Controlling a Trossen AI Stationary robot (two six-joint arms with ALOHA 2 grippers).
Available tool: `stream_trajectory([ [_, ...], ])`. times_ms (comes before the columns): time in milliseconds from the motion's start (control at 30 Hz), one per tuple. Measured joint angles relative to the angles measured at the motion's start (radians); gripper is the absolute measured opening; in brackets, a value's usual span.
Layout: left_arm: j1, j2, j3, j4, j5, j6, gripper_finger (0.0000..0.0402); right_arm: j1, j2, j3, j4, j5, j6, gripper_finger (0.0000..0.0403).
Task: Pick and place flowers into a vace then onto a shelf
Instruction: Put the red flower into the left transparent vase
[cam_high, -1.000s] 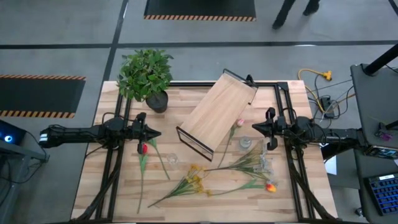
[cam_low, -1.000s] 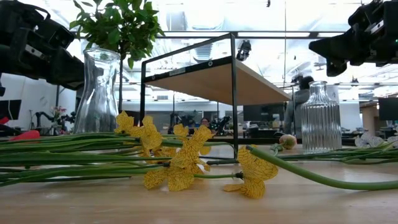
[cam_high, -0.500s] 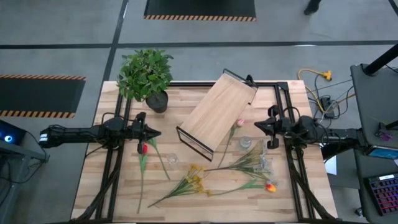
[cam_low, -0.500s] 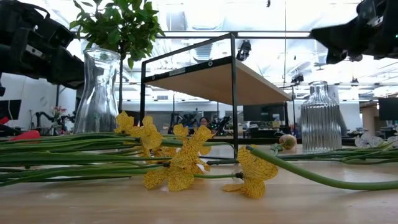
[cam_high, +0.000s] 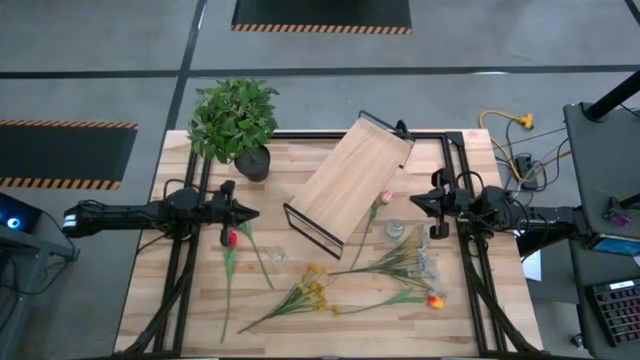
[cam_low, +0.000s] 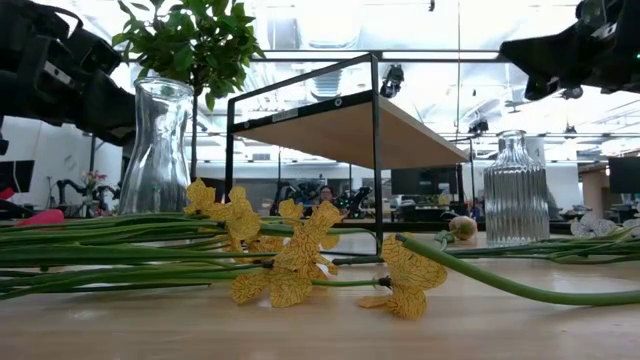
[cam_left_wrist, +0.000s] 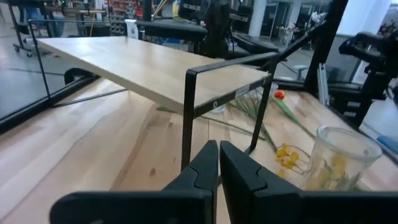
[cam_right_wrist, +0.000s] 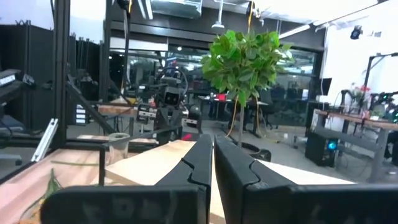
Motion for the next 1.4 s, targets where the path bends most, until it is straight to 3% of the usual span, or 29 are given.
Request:
stream_trajectory([
  [133,-0.001,0.0,0.002,0.083,0.0,-0.104,0.0035,0.0,0.001,0.0,-0.061,0.0,0.031,0.0009],
  [400,-0.001,0.0,0.005,0.223,0.024,-0.237,0.0178,0.0,0.013,0.0,-0.071,0.0,0.095,0.0009],
  [600,-0.004,0.022,0.101,0.19,0.132,-0.267,0.0207,0.0,0.013,0.0,-0.071,0.0,0.08,0.0009],
  [667,-0.011,0.042,0.161,0.095,0.133,-0.277,0.0205,0.0,0.013,0.0,-0.07,0.0,0.079,0.0009],
  [767,-0.014,0.084,0.28,-0.174,0.128,-0.335,0.0201,0.0,0.013,0.0,-0.07,0.0,0.075,0.0009],
  [933,-0.014,0.197,0.451,-0.568,0.052,-0.425,0.0198,0.0,0.013,0.0,-0.07,0.0,0.051,0.0009],
  [1133,-0.016,0.35,0.552,-0.772,0.023,-0.542,0.0198,0.0,0.013,0.0,-0.07,0.0,0.026,0.0009],
  [1400,-0.063,0.523,0.557,-0.891,0.025,-0.774,0.0198,0.0,0.013,0.0,-0.069,0.0,0.016,0.0009],
])
